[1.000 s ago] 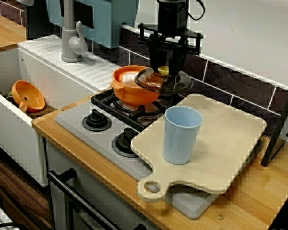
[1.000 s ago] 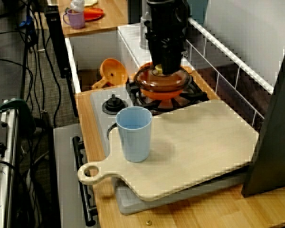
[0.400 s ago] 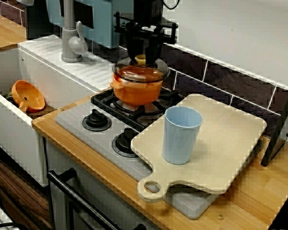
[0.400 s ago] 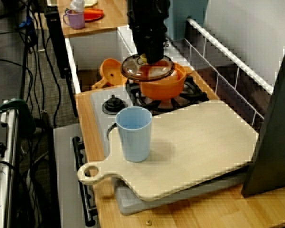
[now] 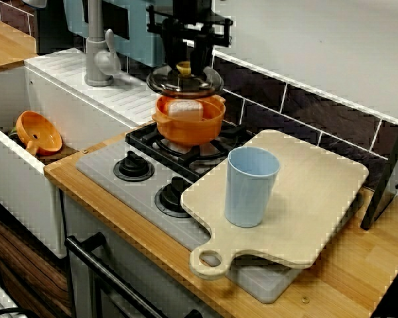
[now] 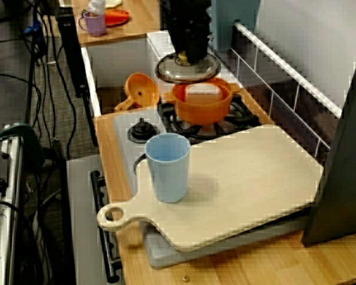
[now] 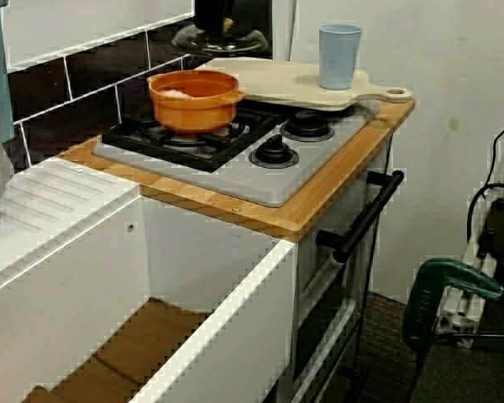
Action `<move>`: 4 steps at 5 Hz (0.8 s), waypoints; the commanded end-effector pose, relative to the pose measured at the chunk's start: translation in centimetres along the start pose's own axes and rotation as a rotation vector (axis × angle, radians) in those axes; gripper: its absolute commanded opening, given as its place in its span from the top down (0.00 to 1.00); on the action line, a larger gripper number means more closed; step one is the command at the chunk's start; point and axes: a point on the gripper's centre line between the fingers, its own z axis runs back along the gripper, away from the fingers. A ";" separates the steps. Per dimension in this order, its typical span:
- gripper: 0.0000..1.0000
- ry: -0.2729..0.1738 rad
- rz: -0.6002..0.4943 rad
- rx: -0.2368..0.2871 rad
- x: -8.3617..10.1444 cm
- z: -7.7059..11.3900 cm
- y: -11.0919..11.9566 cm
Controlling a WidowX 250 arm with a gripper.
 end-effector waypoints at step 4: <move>1.00 -0.036 0.012 -0.014 1.9 -0.8 -0.2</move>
